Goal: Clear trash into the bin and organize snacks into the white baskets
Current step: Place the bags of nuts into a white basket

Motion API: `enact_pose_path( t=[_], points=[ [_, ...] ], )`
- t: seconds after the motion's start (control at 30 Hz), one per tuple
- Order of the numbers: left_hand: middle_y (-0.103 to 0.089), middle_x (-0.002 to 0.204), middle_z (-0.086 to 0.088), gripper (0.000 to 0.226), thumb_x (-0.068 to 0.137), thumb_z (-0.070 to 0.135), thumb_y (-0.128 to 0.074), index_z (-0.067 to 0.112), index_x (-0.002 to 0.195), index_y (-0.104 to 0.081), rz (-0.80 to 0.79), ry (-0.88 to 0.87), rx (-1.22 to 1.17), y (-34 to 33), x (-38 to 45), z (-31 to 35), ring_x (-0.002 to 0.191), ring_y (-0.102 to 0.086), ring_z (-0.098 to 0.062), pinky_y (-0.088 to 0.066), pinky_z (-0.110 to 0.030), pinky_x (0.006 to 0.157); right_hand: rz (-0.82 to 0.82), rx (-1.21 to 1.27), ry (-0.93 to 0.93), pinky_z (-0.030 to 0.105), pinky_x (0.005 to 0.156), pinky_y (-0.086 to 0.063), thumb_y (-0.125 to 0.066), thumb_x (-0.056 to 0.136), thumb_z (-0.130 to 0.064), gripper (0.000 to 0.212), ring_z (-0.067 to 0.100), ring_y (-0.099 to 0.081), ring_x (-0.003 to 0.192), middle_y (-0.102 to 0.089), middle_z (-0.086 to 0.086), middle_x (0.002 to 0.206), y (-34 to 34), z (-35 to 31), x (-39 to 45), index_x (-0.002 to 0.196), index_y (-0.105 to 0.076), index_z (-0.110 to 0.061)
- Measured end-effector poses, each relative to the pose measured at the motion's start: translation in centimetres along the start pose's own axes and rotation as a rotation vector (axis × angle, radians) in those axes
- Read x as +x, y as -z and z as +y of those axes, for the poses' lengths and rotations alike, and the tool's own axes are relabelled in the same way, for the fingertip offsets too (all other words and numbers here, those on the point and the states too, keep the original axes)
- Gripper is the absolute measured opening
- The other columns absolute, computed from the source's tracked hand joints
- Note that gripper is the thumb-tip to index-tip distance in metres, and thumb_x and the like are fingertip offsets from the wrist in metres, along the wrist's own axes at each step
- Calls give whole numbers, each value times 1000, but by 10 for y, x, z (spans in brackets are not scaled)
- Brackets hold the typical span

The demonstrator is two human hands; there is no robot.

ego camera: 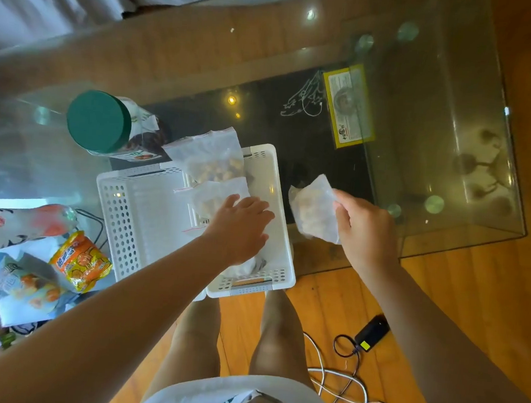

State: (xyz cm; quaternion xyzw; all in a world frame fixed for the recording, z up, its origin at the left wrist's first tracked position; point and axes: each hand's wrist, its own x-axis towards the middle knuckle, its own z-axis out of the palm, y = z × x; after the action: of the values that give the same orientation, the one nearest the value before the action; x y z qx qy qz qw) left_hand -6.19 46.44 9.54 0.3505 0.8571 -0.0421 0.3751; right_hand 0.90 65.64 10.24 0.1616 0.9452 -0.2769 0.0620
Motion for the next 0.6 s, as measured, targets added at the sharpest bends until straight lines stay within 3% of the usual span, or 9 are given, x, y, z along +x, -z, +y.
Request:
enact_pose_path(
  t=[0.1, 0.17, 0.27, 0.33, 0.4, 0.5, 0.6],
  points=[
    [-40, 147, 4, 41, 96, 41, -38, 26, 134, -43, -8, -11, 21, -1, 1, 1, 137, -36, -18, -18, -42, 119, 89, -1, 34, 14, 55, -46, -64, 83, -7, 26, 23, -68, 58, -73, 14, 77, 5, -12, -14, 109, -67, 0],
    [-42, 146, 4, 42, 95, 41, -39, 26, 133, -44, -15, -21, 44, -1, 2, 2, 136, -37, -18, -18, -43, 119, 54, -32, 31, 7, 53, -35, -65, 84, -10, 28, 21, -65, 53, -72, 13, 72, 2, -15, -22, 111, -67, -2],
    [-43, 145, 3, 43, 94, 43, -41, 25, 133, -45, -42, -20, 89, -1, 5, 1, 136, -38, -19, -17, -43, 119, -84, -44, -128, 23, 65, -52, -60, 88, -25, 39, 23, -69, 83, -71, 12, 103, -10, -7, -21, 123, -58, -9],
    [-45, 144, 2, 43, 94, 45, -40, 24, 131, -46, -62, -2, 120, 0, 9, 0, 135, -39, -19, -16, -44, 119, -109, -56, -222, 28, 76, -54, -59, 88, -31, 42, 23, -67, 95, -67, 10, 113, -19, 3, -18, 124, -56, -11],
    [-46, 143, 1, 42, 94, 45, -39, 23, 129, -47, -85, 16, 145, 0, 12, -1, 135, -38, -20, -15, -46, 119, -99, -42, -267, 22, 68, -52, -57, 90, -32, 34, 21, -67, 91, -69, 10, 107, -25, 9, -12, 115, -61, -9],
    [-45, 144, 0, 41, 95, 45, -37, 22, 128, -47, -111, 31, 192, 0, 14, -1, 136, -36, -22, -15, -47, 118, -75, -12, -301, 11, 51, -32, -50, 93, -30, 27, 15, -61, 72, -68, 10, 88, -28, 14, -7, 94, -61, -6],
    [-42, 146, -2, 42, 95, 43, -39, 21, 130, -45, -129, 44, 239, -1, 13, 0, 138, -32, -23, -14, -48, 118, -53, 65, -300, 9, 50, -27, -48, 94, -31, 26, 9, -53, 67, -61, 5, 82, -19, 7, -7, 89, -58, -7]
  ],
)
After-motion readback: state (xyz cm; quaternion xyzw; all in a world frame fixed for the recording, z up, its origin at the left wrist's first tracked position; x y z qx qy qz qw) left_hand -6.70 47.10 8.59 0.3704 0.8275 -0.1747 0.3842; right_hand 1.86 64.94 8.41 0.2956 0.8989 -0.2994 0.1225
